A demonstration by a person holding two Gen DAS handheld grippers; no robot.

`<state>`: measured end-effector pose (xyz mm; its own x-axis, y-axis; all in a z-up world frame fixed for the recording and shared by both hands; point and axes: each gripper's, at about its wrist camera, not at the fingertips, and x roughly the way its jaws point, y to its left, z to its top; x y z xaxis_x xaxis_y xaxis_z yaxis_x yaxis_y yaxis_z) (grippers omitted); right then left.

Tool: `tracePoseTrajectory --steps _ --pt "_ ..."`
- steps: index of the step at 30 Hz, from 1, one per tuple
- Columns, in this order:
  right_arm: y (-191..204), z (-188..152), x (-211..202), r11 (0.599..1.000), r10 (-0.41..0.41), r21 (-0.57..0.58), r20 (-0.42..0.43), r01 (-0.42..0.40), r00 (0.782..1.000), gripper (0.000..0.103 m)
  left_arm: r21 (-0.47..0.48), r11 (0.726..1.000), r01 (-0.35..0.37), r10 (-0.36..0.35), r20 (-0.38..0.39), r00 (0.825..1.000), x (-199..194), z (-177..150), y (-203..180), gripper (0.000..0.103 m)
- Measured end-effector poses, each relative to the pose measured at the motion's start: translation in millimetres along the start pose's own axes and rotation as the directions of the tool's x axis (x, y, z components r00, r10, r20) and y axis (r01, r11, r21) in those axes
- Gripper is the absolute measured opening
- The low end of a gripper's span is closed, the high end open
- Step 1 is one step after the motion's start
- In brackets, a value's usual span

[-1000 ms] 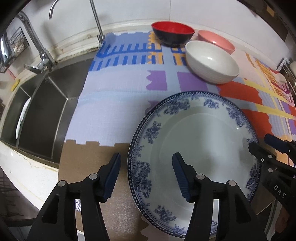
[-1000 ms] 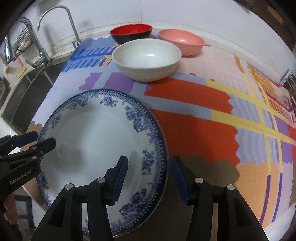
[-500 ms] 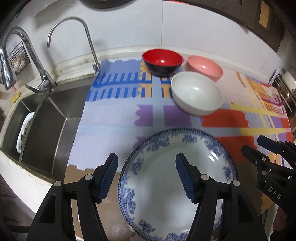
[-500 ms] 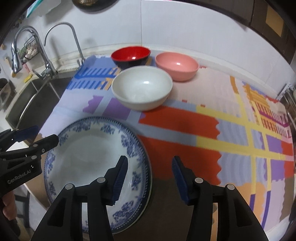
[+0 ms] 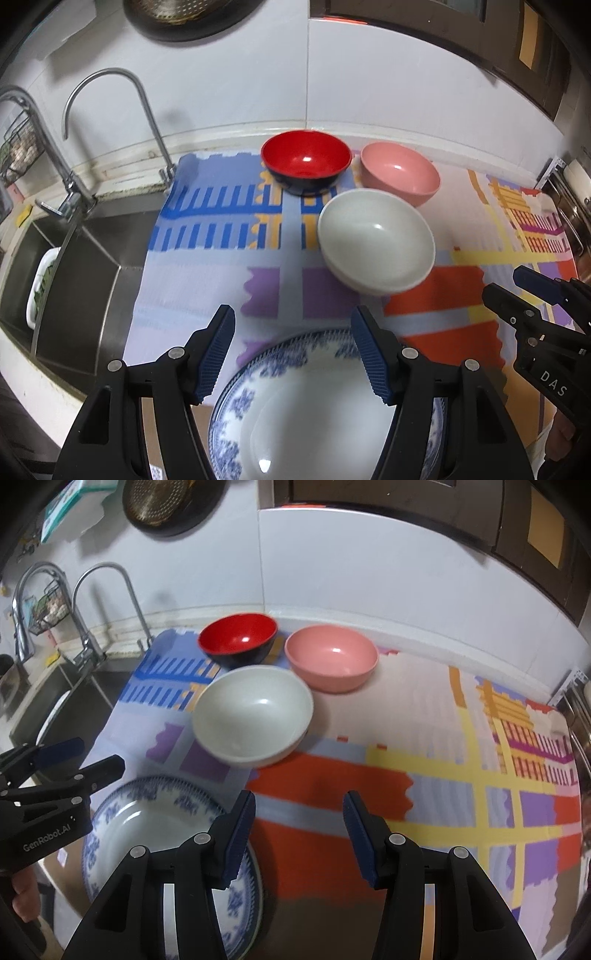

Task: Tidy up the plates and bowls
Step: 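Open both tools and move them to the white bowl, then close both tools on the rim of the white bowl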

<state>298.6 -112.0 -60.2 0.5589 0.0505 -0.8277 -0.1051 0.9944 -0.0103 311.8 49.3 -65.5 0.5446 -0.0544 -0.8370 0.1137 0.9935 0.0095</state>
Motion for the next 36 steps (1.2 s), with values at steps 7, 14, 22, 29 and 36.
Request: tracePoseTrajectory --steps 7,14,22,29,36 --pt "-14.3 23.5 13.7 1.0 0.023 0.02 0.026 -0.024 0.999 0.051 0.019 1.0 -0.007 0.007 0.01 1.0 20.6 23.9 -8.0 0.064" --pt "-22.8 42.2 40.3 0.998 0.045 0.044 0.03 -0.046 0.999 0.05 0.044 0.999 -0.026 0.026 -0.017 1.0 50.3 40.2 -11.1 0.064" --pt "-20.5 52.1 74.3 0.996 0.076 0.057 -0.015 -0.075 0.997 0.05 0.037 0.999 -0.026 0.029 -0.083 0.996 84.9 49.6 -7.8 0.059" --pt "-21.9 55.7 97.2 0.994 0.087 0.068 -0.065 -0.083 0.994 0.042 0.047 0.999 -0.015 0.021 -0.124 0.992 105.1 55.1 -11.6 0.051" --pt "-26.0 55.7 112.7 0.989 0.114 0.107 -0.11 -0.103 0.987 0.031 0.041 0.999 0.032 -0.025 -0.163 0.986 120.4 60.5 -15.2 0.033"
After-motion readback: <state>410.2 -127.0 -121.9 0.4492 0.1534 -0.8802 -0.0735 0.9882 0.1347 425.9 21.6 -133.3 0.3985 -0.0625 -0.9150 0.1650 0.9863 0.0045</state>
